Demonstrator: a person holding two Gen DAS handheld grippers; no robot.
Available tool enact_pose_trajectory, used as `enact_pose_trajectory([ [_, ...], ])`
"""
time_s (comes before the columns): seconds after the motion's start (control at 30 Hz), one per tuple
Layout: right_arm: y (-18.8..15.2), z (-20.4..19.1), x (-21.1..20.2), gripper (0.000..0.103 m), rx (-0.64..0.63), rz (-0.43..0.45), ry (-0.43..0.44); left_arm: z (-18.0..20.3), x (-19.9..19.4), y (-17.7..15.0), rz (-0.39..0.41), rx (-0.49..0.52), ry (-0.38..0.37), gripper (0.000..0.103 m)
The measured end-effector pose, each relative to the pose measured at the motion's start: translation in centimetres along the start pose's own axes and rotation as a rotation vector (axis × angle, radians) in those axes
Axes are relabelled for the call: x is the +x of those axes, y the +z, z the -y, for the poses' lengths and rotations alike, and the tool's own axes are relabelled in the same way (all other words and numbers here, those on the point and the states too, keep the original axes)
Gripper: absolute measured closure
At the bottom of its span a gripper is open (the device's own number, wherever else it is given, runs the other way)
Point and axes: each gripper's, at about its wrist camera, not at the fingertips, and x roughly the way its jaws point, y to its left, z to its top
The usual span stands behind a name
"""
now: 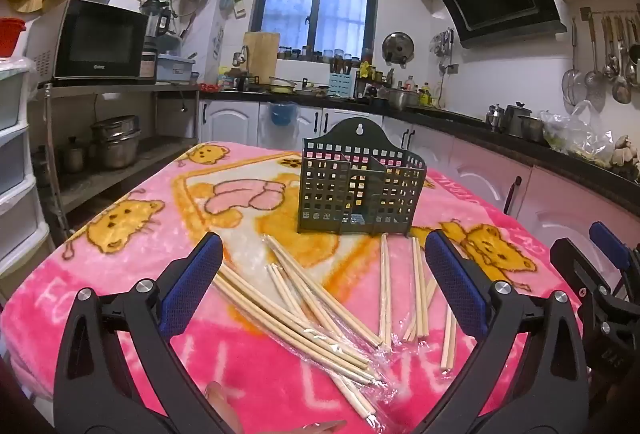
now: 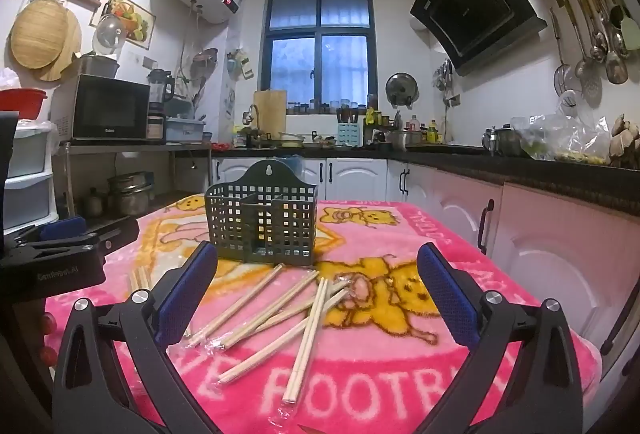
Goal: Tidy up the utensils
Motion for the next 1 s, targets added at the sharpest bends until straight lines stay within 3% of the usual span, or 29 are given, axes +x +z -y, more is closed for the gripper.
enact_pose_trajectory([
  [1.0, 0.71, 0.26, -0.33, 0.006, -0.006, 0.007, -0.003, 0.05, -0.08, -0.02, 0.005, 0.002, -0.004, 0.009],
])
